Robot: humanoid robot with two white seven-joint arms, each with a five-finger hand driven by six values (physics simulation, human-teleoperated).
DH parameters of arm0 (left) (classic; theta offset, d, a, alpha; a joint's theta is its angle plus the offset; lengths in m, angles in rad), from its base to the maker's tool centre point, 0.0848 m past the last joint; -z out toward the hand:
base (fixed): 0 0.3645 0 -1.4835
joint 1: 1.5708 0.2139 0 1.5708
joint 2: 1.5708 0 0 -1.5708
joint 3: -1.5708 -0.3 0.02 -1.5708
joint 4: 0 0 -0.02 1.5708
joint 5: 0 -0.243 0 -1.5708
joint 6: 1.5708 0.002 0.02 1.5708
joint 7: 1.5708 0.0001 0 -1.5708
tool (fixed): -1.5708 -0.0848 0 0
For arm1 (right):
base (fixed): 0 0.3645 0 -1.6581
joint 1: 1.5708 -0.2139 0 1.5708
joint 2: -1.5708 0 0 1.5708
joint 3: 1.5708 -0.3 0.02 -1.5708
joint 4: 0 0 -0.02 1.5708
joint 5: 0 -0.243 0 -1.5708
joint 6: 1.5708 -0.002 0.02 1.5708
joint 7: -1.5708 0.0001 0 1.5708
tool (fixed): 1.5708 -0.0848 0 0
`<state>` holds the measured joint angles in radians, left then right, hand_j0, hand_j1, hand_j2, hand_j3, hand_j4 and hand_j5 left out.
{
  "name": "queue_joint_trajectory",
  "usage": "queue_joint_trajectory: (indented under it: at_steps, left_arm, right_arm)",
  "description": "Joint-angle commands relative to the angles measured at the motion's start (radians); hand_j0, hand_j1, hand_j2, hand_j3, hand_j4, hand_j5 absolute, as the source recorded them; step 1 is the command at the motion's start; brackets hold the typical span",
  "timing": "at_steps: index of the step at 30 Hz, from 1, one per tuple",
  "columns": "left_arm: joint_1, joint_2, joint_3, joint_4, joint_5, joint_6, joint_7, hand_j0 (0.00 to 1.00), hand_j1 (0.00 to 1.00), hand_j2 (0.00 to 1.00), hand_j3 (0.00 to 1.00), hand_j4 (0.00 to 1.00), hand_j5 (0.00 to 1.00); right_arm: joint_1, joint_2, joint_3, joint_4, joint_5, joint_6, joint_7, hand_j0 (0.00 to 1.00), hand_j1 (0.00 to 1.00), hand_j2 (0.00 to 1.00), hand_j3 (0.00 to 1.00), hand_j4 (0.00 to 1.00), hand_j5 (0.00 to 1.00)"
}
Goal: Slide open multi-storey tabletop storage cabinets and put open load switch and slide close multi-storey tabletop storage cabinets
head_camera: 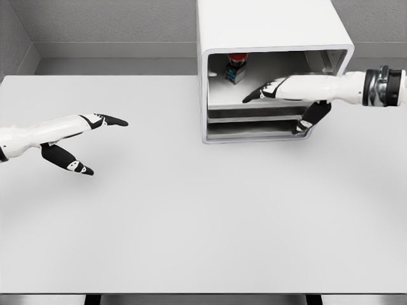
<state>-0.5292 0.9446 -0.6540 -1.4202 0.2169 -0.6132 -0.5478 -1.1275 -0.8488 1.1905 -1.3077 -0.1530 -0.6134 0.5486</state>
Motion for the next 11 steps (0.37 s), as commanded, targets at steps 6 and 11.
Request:
queue_joint_trajectory:
  at_steps: [6, 11]
  left_arm:
    - [0.000, 0.000, 0.001, 0.000, 0.007, 0.002, 0.000, 1.00, 1.00, 1.00, 1.00, 1.00, 1.00]
    - [0.002, 0.002, 0.001, 0.003, 0.007, 0.002, -0.001, 1.00, 1.00, 1.00, 1.00, 1.00, 1.00]
  right_arm:
    - [0.012, -0.378, 0.054, -0.354, -0.005, 0.003, -0.012, 1.00, 1.00, 1.00, 1.00, 1.00, 1.00]
    - [0.012, -0.412, 0.086, -0.346, 0.000, 0.003, -0.007, 1.00, 1.00, 1.00, 1.00, 1.00, 1.00]
